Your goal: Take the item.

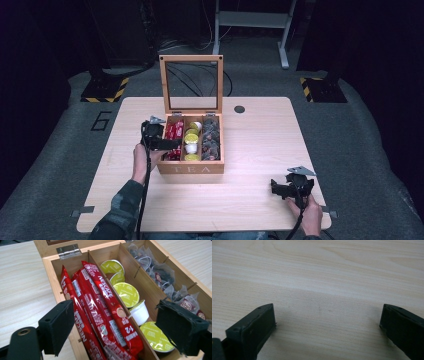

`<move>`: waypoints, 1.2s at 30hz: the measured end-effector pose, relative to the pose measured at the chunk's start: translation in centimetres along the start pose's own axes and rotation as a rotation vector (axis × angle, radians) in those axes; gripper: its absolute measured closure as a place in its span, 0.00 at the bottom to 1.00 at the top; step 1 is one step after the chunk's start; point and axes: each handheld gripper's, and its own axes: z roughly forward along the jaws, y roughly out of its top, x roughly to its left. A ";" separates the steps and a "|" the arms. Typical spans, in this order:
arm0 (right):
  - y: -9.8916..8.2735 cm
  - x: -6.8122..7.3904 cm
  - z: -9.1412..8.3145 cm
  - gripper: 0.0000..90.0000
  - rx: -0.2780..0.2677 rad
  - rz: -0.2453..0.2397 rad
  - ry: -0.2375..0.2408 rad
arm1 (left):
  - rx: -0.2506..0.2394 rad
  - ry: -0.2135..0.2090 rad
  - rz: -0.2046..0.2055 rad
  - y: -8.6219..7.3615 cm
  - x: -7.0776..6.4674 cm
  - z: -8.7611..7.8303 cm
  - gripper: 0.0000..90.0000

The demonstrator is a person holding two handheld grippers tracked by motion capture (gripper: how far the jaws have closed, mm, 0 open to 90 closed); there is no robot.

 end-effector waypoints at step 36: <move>0.0 0.0 0.0 0.00 0.000 0.000 0.000 | 0.113 0.000 -0.054 1.1 0.5 3.8 0.68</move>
